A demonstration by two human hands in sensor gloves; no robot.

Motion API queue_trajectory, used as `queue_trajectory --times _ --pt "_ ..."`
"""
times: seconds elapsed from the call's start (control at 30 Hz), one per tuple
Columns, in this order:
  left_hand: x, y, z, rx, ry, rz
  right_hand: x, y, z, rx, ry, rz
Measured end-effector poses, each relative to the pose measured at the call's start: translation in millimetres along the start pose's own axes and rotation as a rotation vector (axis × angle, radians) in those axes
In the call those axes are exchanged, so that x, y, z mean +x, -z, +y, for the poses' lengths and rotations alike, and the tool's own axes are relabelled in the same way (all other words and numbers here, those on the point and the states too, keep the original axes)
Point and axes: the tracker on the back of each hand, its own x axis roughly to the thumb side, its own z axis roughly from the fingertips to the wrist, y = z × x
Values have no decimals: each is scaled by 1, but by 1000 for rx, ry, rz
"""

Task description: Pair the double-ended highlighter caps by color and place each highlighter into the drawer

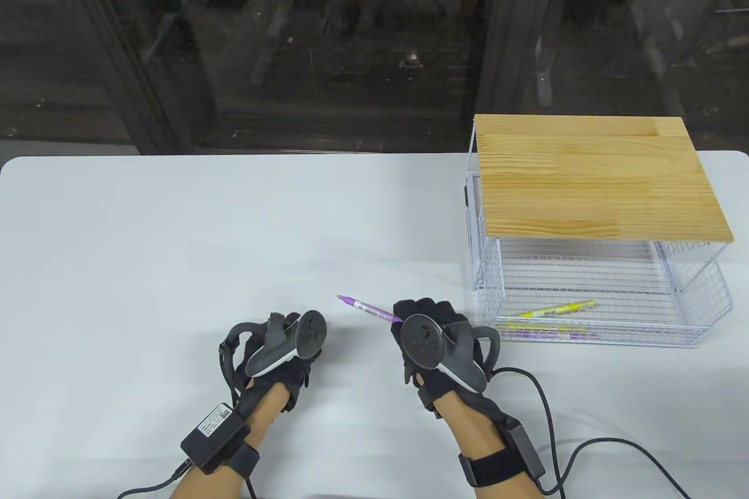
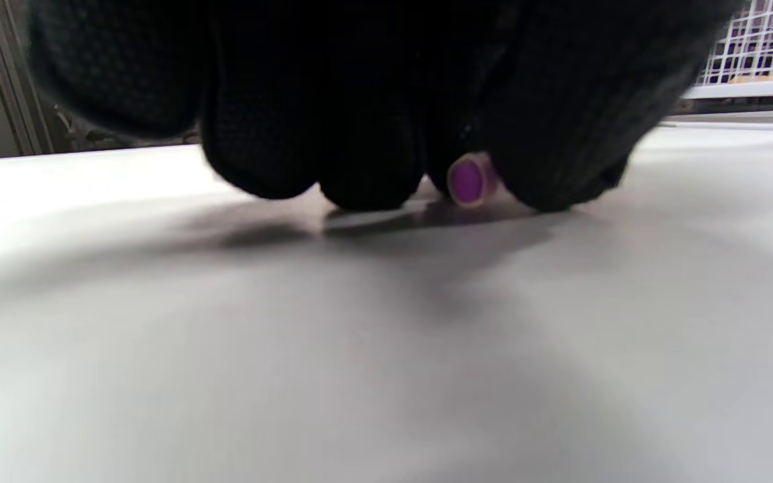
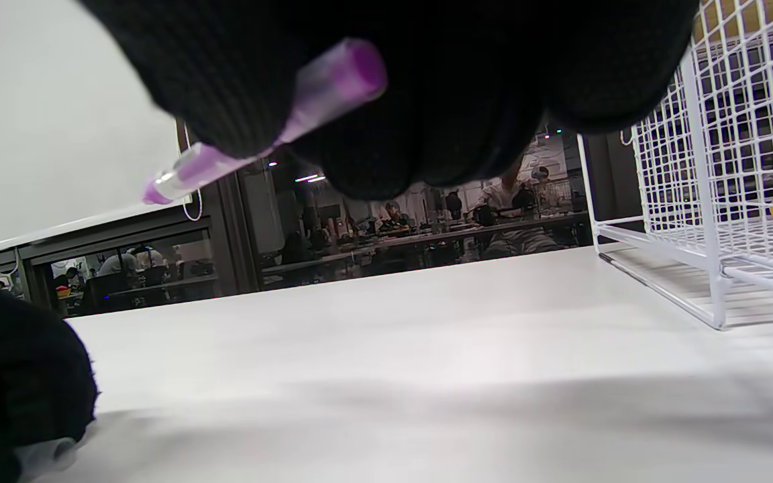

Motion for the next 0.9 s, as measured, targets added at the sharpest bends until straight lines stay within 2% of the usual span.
queue_trajectory --times 0.27,0.63,0.77,0.9 --pt "-7 -3 2 -4 -49 -7 -1 0 0 -1 6 -8" --pt "-35 -17 25 150 -237 -4 -4 0 -1 -17 7 -14" --pt "-40 -24 34 218 -287 -25 -3 0 1 -6 41 -57" --pt "-41 -28 38 232 -314 -34 0 -1 2 0 46 -86"
